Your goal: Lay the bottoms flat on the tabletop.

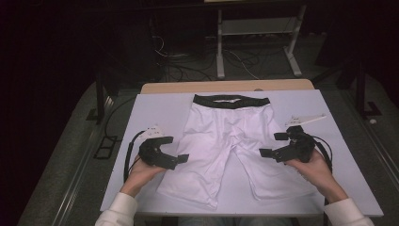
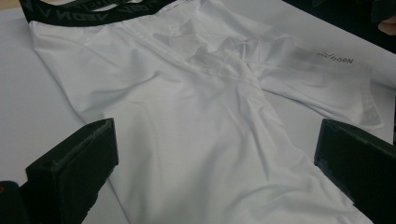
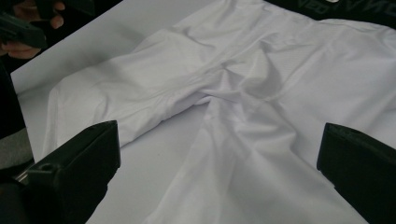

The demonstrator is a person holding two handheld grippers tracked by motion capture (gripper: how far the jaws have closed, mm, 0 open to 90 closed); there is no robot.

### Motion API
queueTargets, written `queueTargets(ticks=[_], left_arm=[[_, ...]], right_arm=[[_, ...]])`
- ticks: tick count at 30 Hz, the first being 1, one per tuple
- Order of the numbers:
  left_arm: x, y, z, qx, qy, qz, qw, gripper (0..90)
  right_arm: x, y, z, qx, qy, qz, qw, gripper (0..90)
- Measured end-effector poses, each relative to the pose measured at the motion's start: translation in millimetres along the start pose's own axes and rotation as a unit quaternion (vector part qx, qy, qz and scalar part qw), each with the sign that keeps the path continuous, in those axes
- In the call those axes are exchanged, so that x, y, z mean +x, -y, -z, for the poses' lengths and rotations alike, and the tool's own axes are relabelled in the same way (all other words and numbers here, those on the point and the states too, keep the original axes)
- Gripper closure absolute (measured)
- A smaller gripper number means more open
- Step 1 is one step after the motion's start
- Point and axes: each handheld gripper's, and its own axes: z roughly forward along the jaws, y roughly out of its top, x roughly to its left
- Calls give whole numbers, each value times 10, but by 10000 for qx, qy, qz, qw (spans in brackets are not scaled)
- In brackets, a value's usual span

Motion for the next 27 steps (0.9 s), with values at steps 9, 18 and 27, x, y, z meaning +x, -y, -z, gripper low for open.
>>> queueTargets(ticks=[9, 18, 27], left_arm=[[-22, 98, 3, -367, -138, 162, 9991, 0], [-29, 259, 60, -638, -169, 202, 9976, 0], [30, 383, 54, -512, -316, 148, 9981, 0]], right_arm=[[-157, 238, 218, -352, 178, -272, 9989, 0], [-220, 526, 308, -568, 380, -382, 9969, 0], [-305, 770, 361, -780, 693, -321, 9940, 0]])
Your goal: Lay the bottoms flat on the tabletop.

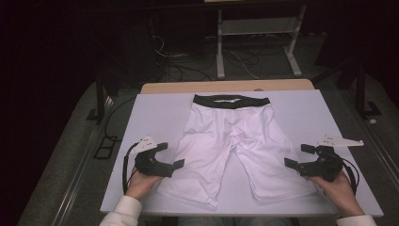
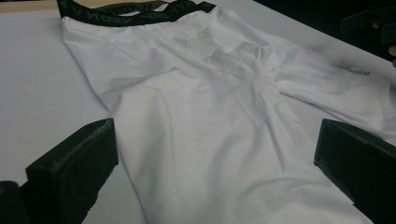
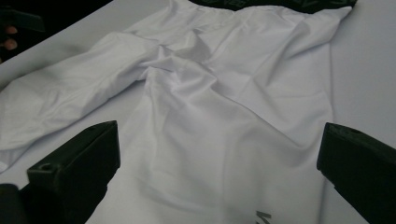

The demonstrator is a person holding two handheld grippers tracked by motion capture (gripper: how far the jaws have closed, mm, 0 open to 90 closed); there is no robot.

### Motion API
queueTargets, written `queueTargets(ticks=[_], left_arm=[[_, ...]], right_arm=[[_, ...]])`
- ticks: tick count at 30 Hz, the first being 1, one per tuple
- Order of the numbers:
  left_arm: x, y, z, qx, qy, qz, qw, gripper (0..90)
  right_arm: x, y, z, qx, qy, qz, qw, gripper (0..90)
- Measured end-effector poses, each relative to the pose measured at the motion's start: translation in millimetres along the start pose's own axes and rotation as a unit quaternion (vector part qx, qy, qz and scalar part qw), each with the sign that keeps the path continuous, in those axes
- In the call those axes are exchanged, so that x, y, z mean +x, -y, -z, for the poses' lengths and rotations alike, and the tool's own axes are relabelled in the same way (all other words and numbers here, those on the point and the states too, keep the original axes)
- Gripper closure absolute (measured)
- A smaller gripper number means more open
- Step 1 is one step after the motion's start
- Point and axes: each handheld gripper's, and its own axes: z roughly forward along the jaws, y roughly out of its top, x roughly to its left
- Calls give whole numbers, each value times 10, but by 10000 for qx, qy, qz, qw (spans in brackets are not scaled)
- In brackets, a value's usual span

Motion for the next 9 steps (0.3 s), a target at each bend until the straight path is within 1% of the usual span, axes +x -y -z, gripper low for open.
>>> queueTargets(ticks=[2, 4, 9], left_arm=[[19, 26, -3, 35, -36, 4, 10000, 0], [37, 46, -7, 100, -72, -17, 9999, 0], [54, 61, -11, 162, -94, -71, 9998, 0]], right_arm=[[-40, 31, -3, 35, 80, -4, 10000, 0], [-64, 45, -4, 36, 101, 30, 9999, 0], [-62, 48, -6, 43, 86, 245, 9997, 0]])
